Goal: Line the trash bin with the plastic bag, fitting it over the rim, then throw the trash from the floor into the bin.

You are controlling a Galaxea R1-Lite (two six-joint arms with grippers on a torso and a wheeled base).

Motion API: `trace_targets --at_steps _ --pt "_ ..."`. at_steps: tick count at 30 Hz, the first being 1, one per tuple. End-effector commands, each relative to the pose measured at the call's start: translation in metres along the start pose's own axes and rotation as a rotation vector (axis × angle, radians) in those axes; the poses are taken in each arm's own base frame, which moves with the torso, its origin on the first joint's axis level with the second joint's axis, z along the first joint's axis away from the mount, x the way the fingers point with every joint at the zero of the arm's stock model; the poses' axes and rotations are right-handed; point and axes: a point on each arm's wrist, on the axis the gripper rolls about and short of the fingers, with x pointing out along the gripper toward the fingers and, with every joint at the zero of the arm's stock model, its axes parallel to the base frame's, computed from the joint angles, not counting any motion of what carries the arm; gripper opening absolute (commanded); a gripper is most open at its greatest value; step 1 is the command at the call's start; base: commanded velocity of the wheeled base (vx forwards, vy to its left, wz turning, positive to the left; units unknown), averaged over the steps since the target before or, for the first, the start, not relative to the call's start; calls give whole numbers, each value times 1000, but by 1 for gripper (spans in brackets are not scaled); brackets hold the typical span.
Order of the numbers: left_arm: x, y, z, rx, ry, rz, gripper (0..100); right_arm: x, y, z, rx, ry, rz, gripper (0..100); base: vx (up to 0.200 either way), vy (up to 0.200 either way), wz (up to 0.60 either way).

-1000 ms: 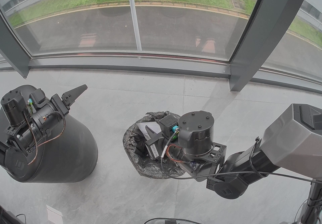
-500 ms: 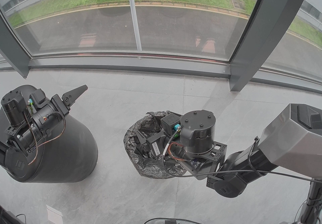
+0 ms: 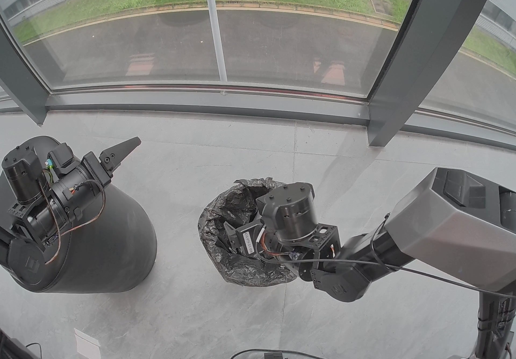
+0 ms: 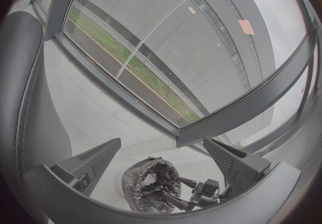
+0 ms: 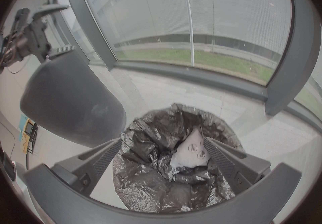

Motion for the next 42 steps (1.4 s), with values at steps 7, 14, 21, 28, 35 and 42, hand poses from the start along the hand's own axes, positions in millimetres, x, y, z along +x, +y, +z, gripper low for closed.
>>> trace_targets --at_steps 7,14,21,28,35,42 --pt "0 0 -1 -2 4 1 100 71 -8 -1 155 197 -76 100 0 0 0" --pt "2 2 -2 -3 9 6 100 91 -19 -20 158 250 -110 100 0 0 0" --pt "3 3 -4 -6 16 9 100 105 -24 -29 166 255 -98 100 0 0 0" --pt "3 3 -4 -6 15 8 100 127 -26 -35 170 249 -98 100 0 0 0" --pt "3 3 -4 -6 16 9 100 140 -24 -48 164 267 -105 100 0 0 0" --pt "4 5 -5 -9 20 14 100 138 -24 -42 175 255 -112 100 0 0 0"
